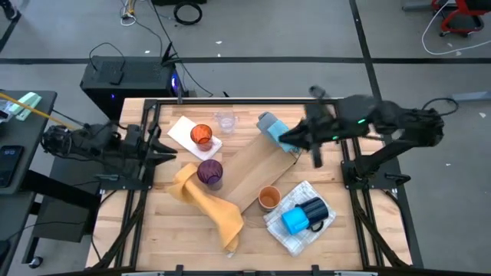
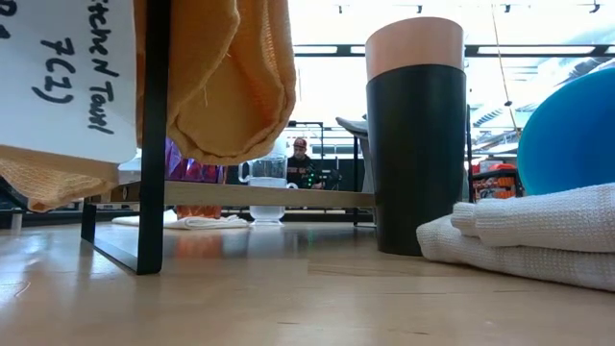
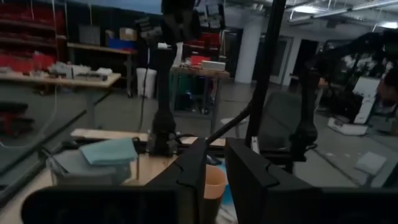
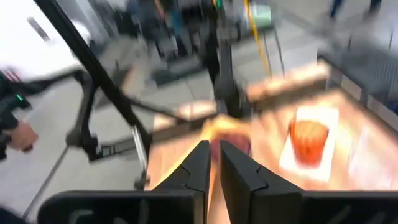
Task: Stack small to large cups/mugs on shelf
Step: Remove the orange cup from the top of the black cup
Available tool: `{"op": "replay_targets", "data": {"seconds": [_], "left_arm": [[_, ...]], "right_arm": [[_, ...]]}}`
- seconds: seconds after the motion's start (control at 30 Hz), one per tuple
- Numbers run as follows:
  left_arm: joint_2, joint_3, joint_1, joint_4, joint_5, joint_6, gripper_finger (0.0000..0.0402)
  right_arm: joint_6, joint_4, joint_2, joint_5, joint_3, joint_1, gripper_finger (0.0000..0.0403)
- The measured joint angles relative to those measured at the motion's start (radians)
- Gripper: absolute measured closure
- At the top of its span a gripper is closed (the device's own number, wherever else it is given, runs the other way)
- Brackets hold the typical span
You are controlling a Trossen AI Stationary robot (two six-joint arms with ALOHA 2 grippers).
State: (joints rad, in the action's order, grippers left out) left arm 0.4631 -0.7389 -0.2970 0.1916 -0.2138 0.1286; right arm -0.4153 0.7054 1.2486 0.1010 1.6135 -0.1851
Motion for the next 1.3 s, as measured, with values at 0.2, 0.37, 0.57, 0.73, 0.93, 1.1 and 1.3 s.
{"op": "replay_targets", "data": {"seconds": [0.2,0.37,0.57,0.73,0.93,1.1,1.3], "left_arm": [[0.001,-0.001,0.000,0.009,0.000,0.017,0.0339],[-0.001,-0.024,0.000,0.004,-0.002,0.009,0.0340],[0.000,-0.028,0.000,0.027,-0.002,0.007,0.0344],[-0.001,-0.028,0.000,0.045,-0.002,0.010,0.0339],[0.000,-0.028,0.000,0.061,-0.001,0.008,0.0336],[0.001,-0.028,0.000,0.082,-0.001,0.007,0.0342],[0.001,-0.028,0.000,0.092,-0.001,-0.007,0.0336]], "right_arm": [[-0.169,0.241,0.109,-0.019,0.000,-0.036,0.0362],[-0.169,0.274,0.218,-0.095,0.000,-0.077,0.0362],[-0.043,0.283,0.326,-0.143,0.000,-0.094,0.0341],[0.017,0.284,0.365,-0.162,0.000,-0.079,0.0297],[0.088,0.297,0.411,-0.162,0.000,-0.057,0.0239],[0.163,0.359,0.459,-0.161,0.000,-0.050,0.0218],[0.213,0.411,0.493,-0.162,0.000,-0.047,0.0225]]}}
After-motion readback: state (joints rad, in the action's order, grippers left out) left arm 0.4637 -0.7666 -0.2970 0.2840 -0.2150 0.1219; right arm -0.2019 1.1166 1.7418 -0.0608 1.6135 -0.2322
